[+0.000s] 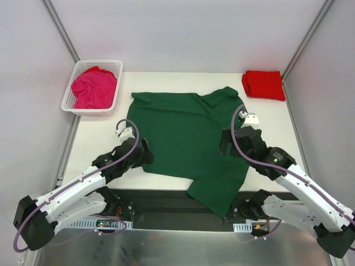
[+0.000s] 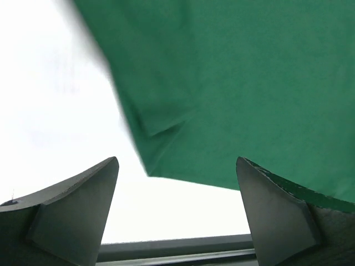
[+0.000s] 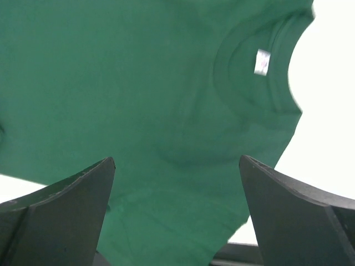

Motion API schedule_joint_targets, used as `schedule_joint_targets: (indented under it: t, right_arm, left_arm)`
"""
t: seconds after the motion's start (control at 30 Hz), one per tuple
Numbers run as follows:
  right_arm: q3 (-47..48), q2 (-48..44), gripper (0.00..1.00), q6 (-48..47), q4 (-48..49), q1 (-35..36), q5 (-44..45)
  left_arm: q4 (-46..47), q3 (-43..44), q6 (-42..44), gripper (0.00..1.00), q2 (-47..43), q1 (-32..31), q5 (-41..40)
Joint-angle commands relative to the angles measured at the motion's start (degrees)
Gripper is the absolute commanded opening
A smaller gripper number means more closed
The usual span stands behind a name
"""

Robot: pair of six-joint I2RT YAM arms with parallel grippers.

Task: Fold and stack the t-shirts
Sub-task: Grap the side of the flattened tshirt closest away from the robot with both arms

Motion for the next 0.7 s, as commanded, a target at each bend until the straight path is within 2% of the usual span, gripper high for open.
schedule_joint_targets:
  t: [0.0,0.23,0.4,0.67]
  right_arm:
    - [-2.37,0.04,0.99,6.38,-3.49,4.79,3.34]
    - [-2.64,0.74,0.98,10.34,-4.72,9.63,6.25]
    - [-2.55,1.36,0.97,11.14,-5.69,11.39,7.75]
    - [-2.46,1.98,0.96,11.92,-6.39,12.36,8.72]
  left_arm:
    - [-4.55,-3.55,-9.43,0.87,-2.21,-1.67,-4.89]
    - [-4.46,-5.49,-11.01,0.83,-0.20,-1.85,-8.41]
    - [-2.71,-6.02,-11.11,0.65,0.07,-1.94,-10.34]
    - [1.77,-6.98,-10.93,0.60,1.91,-1.94,-8.41]
